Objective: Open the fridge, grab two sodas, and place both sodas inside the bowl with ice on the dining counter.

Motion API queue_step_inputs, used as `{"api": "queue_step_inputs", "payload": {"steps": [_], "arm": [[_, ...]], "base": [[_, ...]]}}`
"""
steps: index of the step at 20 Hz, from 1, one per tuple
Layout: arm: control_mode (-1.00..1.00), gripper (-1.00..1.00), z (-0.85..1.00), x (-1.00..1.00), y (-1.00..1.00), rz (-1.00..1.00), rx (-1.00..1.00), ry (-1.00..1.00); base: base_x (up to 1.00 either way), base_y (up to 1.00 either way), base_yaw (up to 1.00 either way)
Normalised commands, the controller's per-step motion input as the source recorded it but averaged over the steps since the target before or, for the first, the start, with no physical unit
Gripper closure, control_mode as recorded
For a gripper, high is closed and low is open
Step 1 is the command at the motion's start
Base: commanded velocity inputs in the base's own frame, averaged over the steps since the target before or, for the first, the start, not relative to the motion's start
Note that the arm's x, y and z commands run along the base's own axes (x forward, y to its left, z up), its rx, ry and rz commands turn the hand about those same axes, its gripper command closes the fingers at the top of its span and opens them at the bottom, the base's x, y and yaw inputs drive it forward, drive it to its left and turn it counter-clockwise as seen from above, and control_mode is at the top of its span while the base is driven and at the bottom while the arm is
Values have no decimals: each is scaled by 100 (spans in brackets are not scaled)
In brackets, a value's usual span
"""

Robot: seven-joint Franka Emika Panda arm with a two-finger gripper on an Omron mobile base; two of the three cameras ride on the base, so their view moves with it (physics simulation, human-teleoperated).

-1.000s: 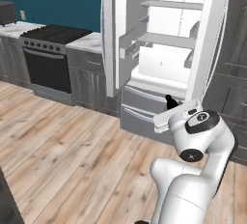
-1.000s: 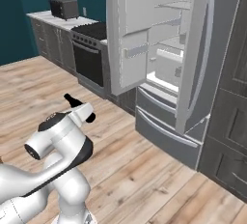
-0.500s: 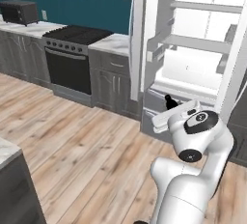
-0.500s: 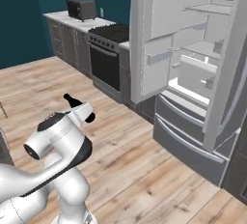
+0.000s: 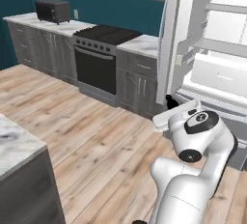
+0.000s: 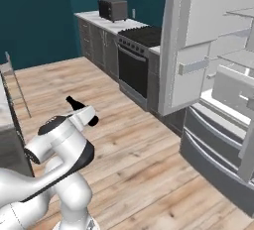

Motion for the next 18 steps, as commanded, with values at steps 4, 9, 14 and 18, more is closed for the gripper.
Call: {"api": "queue_step_inputs", "payload": {"steps": [4, 9, 14, 18], "arm": [[100, 100, 0, 0, 0, 0, 0, 0], [100, 100, 0, 0, 0, 0, 0, 0], [100, 100, 0, 0, 0, 0, 0, 0], [100, 100, 0, 0, 0, 0, 0, 0]], "base": [[38, -86, 34], [43, -52, 27], [-7, 69, 20], [0, 100, 12]]}}
